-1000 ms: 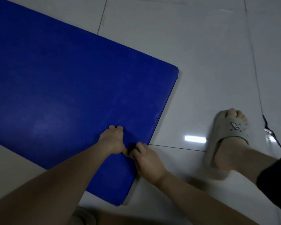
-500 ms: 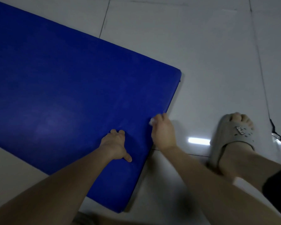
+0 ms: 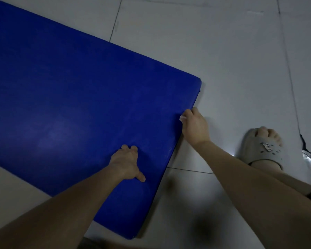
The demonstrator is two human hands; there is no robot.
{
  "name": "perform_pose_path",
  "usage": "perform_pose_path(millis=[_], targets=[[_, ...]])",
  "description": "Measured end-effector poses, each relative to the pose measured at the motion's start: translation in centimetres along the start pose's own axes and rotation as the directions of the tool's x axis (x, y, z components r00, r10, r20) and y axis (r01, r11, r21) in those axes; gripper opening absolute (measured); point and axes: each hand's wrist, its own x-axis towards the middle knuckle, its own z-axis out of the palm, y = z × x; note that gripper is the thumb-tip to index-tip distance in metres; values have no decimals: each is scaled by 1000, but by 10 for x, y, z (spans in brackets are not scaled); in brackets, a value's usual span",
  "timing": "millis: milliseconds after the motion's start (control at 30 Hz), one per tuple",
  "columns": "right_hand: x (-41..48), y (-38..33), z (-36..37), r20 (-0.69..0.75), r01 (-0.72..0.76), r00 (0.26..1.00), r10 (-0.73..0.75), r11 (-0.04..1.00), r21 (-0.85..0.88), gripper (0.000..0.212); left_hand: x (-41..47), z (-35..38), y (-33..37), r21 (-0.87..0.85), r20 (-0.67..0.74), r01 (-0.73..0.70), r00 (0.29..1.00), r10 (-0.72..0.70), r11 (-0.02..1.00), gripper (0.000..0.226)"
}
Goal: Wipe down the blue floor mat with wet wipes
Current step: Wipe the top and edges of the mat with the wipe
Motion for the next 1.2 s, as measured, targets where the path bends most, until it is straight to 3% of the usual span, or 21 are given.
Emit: perform_pose_path(millis=[133, 233, 333, 400, 467, 533, 567, 633, 700, 833, 967, 1033, 1200], targets=[[-36, -26, 5, 17, -96, 995, 95, 991, 89, 8, 0, -4, 3, 14, 24, 9, 1000, -10, 1000, 112], [-108, -59, 8, 146, 50, 987, -71, 988, 143, 10, -3, -5, 4, 22, 20, 10, 1000, -10, 1000, 112], [-152, -75, 7, 331, 238, 897, -293, 951, 197, 19, -7, -5, 3, 24, 15, 8, 1000, -9, 1000, 108], [-137, -62, 6, 300, 328, 883, -361, 932, 155, 18, -9, -9, 5, 52, 45, 16, 999, -19, 998, 100], [-105, -44, 6, 226, 258, 935, -272, 962, 90, 6, -10, -23, 12, 140, 83, 18, 996, -29, 990, 75], [-63, -25, 5, 149, 160, 975, -165, 986, 43, 13, -9, -39, 19, 206, 59, 9, 998, -22, 979, 47], [-41, -16, 5, 123, 138, 983, -140, 990, 26, 16, -6, -50, 24, 220, 6, 2, 1000, -3, 976, 45], [3, -5, 3, 92, 81, 992, -81, 997, 1, 18, 2, -70, 31, 220, -165, -20, 985, 57, 975, 53], [35, -2, 0, 80, -20, 997, 22, 999, -27, 19, 13, -85, 34, 279, -298, -18, 949, 105, 960, 82], [11, -20, 7, 68, -144, 988, 141, 989, 44, 14, 37, -95, 29, 405, -269, 64, 962, 52, 912, 149], [-85, -47, 13, 172, 17, 984, -54, 977, 212, 3, 48, -89, 22, 377, -258, 65, 965, 38, 924, 160], [-98, -44, 17, 174, 29, 982, -70, 973, 228, 4, 53, -87, 23, 369, -261, 53, 964, 49, 928, 161], [-19, -14, 14, 5, -71, 997, 72, 973, 221, 18, 60, -87, 28, 352, -268, 56, 963, 43, 934, 163]])
